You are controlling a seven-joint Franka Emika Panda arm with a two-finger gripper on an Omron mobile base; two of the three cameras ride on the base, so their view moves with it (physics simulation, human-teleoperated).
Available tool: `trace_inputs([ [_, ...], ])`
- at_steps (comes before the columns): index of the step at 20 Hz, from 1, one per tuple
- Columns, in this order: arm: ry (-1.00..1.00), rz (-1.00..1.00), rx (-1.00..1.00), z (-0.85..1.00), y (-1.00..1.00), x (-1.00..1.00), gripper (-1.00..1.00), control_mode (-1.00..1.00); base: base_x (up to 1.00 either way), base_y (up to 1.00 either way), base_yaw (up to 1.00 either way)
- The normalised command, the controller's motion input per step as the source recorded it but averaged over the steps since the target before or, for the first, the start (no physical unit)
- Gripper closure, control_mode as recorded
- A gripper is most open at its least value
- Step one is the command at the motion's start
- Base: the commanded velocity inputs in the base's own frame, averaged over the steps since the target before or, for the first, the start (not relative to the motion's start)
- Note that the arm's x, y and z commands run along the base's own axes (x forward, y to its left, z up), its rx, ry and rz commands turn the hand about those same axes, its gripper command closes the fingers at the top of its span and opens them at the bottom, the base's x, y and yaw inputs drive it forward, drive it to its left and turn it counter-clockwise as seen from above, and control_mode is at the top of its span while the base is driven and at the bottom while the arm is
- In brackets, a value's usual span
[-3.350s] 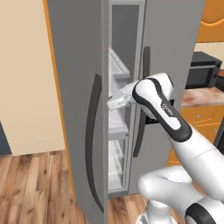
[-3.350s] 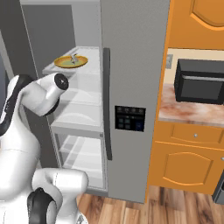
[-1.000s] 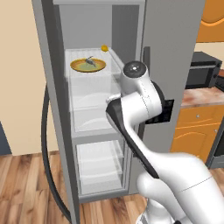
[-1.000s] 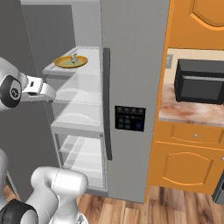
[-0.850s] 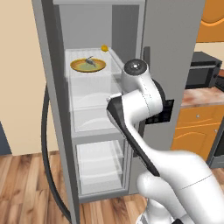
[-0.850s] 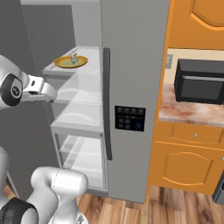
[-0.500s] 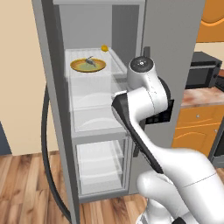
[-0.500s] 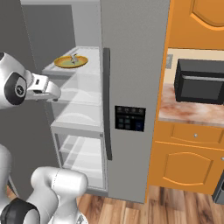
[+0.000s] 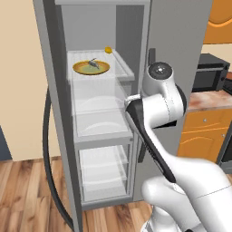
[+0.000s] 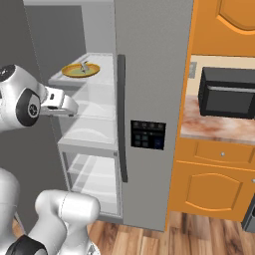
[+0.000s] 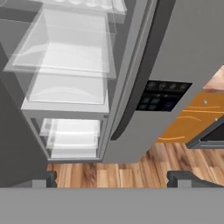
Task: Retrieve the fish from the fridge and place it on the saucepan with marinade on the stove.
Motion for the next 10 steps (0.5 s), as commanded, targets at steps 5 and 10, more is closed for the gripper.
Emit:
trace_inputs([
  [5, 0.0, 0.0, 0.0, 0.0, 0.0, 0.0, -1.0, 1.0, 0.0, 0.34, 0.0],
  [10, 0.0, 0.0, 0.0, 0.0, 0.0, 0.0, -1.0, 1.0, 0.15, 0.72, 0.0],
])
